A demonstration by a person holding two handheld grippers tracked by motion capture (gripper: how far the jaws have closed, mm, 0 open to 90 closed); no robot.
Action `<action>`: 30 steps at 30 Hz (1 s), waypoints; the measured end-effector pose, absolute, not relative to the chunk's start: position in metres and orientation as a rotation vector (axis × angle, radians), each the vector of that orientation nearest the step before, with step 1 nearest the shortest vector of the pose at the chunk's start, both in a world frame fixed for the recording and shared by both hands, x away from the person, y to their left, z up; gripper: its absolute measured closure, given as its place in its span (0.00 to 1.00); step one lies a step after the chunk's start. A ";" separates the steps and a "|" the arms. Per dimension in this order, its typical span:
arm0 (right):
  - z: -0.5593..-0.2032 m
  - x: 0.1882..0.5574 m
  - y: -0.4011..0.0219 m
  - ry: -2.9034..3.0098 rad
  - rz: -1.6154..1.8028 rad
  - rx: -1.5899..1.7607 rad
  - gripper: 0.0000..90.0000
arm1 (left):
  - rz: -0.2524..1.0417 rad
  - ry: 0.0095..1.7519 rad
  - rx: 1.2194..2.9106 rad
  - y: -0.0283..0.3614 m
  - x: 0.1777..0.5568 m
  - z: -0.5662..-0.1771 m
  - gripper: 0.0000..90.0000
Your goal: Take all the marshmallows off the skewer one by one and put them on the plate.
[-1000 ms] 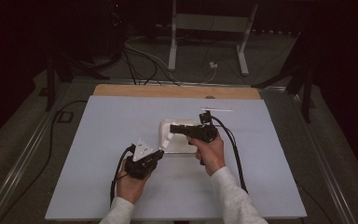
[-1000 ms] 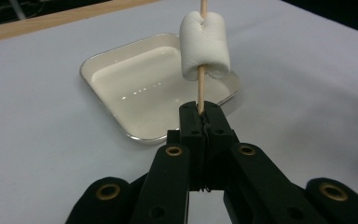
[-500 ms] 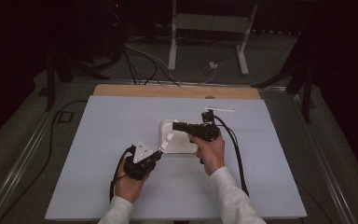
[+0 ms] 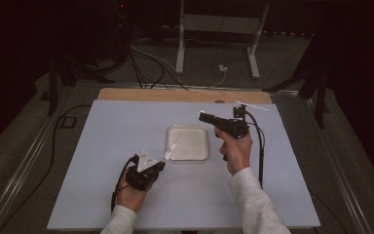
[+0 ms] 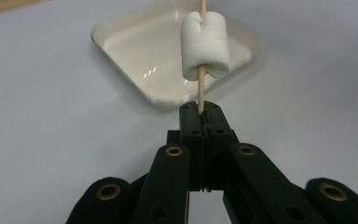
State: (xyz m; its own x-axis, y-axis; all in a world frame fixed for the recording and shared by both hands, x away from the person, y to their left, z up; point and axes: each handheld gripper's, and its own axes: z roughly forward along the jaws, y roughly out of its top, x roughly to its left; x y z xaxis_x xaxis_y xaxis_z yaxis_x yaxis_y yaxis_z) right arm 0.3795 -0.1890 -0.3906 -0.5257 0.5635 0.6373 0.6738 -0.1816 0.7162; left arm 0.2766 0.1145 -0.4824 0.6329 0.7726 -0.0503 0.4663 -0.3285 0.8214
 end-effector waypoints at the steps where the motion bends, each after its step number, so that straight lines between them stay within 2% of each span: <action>1: -0.390 0.379 -0.190 -1.976 -1.811 -1.488 0.89 | 0.449 0.973 1.982 0.114 0.277 -0.481 1.00; 21: -0.468 0.397 -0.144 -2.329 -1.397 -1.625 0.83 | 0.444 0.992 1.937 0.116 0.277 -0.478 1.00; 27: -0.477 0.398 -0.141 -2.356 -1.343 -1.646 0.53 | 0.441 0.997 1.938 0.116 0.278 -0.479 1.00; 30: -0.476 0.398 -0.143 -2.320 -1.356 -1.631 0.44 | 0.440 1.000 1.937 0.116 0.278 -0.479 1.00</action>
